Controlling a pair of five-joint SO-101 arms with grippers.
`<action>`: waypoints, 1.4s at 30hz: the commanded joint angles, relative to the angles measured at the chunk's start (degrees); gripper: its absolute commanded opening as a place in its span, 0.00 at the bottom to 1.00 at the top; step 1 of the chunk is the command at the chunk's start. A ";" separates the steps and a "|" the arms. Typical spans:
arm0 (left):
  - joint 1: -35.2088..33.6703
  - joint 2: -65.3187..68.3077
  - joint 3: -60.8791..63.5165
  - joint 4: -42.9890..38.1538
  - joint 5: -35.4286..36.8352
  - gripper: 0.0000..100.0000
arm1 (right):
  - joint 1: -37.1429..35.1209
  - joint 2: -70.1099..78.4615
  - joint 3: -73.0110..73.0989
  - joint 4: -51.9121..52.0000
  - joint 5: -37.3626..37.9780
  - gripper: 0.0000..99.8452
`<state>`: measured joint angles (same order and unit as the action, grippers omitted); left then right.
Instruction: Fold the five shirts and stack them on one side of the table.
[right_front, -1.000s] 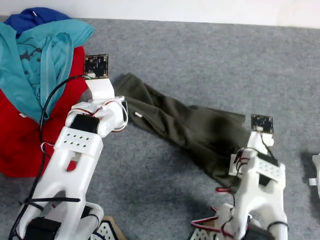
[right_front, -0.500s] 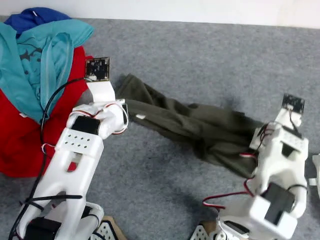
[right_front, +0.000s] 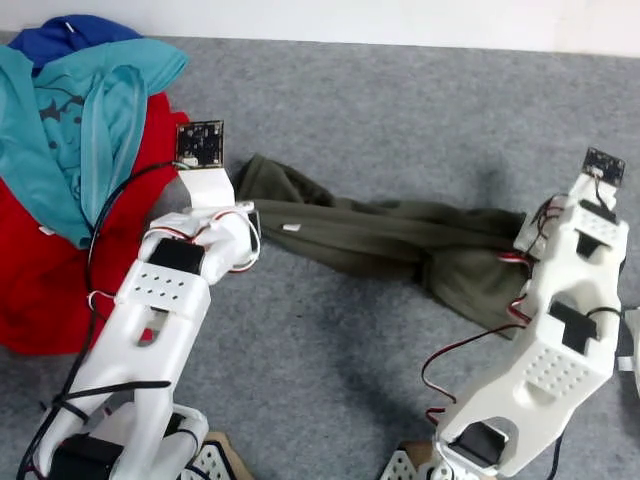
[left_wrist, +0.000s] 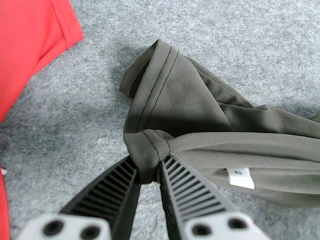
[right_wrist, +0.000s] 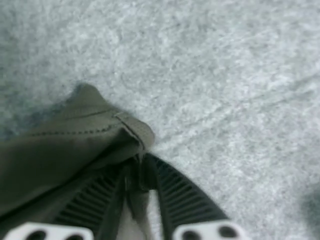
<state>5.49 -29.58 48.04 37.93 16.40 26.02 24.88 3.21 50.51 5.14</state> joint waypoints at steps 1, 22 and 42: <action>-0.48 -1.80 -0.22 -1.14 0.00 0.01 | -0.04 -0.13 -4.53 4.35 0.18 0.23; -0.48 -1.80 -0.13 -1.14 -0.09 0.01 | 1.89 -38.99 29.85 8.40 9.85 0.21; -0.48 -1.80 -0.04 -1.14 -0.09 0.01 | -7.08 -48.92 56.48 0.22 13.10 0.20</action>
<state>5.41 -29.58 48.13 37.85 16.40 19.60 -22.59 59.65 51.47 17.80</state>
